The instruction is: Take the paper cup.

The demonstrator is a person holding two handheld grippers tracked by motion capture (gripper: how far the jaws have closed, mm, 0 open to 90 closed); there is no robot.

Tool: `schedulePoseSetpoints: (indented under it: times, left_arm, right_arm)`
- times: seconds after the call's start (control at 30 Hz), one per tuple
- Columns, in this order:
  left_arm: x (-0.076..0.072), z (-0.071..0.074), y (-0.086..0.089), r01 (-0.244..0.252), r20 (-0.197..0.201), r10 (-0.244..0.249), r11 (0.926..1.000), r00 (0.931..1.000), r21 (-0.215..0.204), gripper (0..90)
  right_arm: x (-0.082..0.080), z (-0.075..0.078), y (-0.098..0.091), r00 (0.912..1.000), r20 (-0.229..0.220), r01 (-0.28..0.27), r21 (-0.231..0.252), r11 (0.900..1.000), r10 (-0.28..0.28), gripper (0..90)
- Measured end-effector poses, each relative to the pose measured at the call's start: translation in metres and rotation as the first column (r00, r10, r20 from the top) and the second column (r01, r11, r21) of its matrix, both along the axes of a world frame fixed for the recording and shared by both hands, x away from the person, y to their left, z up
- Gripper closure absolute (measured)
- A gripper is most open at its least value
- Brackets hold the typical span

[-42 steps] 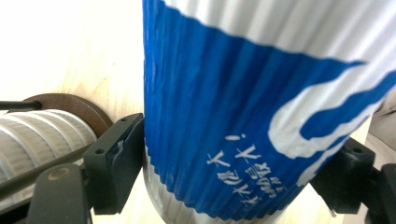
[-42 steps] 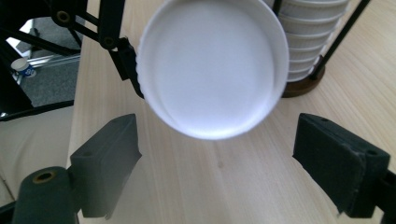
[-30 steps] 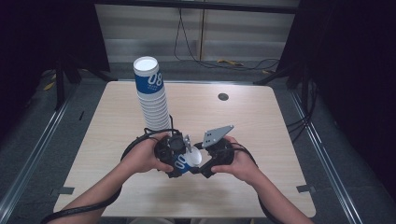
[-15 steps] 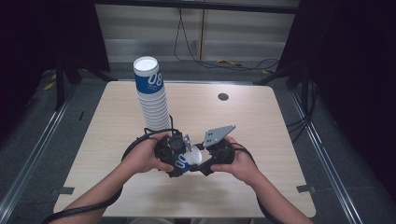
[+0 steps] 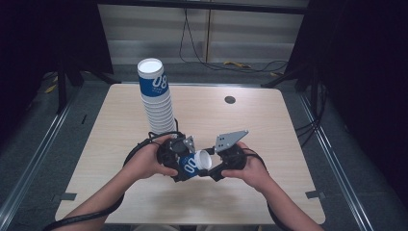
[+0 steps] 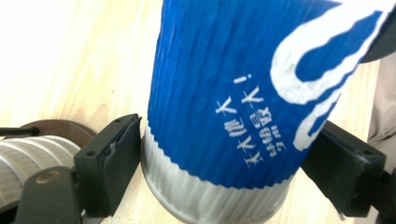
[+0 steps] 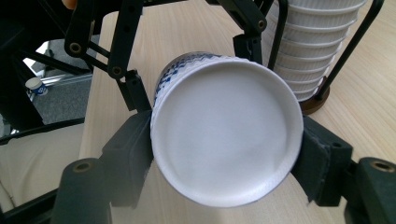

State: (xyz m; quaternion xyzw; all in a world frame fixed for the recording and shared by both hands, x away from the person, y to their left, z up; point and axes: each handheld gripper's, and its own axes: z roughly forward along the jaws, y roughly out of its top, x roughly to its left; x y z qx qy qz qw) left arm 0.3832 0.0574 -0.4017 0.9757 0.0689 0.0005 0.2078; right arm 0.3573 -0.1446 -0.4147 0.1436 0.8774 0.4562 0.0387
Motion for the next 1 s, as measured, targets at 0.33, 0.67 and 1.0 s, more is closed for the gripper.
schedulePoseSetpoints:
  times: [0.33,0.67,1.0]
  left_arm:
    - [0.001,0.011,0.006,-0.018,-0.014,0.017,0.9972,0.9998,-0.072,18.3]
    - [0.001,0.004,0.026,-0.073,-0.044,0.067,0.9877,0.9968,-0.139,17.8]
    - [0.001,-0.008,0.038,-0.153,-0.092,0.135,0.9596,0.9866,-0.236,17.2]
  right_arm:
    - [-0.001,-0.007,-0.007,0.9999,0.007,0.008,-0.049,0.9987,-0.008,28.1]
    - [0.0,-0.006,-0.023,0.9988,-0.007,0.047,-0.046,0.9978,-0.047,28.0]
    - [-0.003,-0.008,-0.034,0.9969,-0.024,0.075,0.003,0.9972,-0.075,28.0]
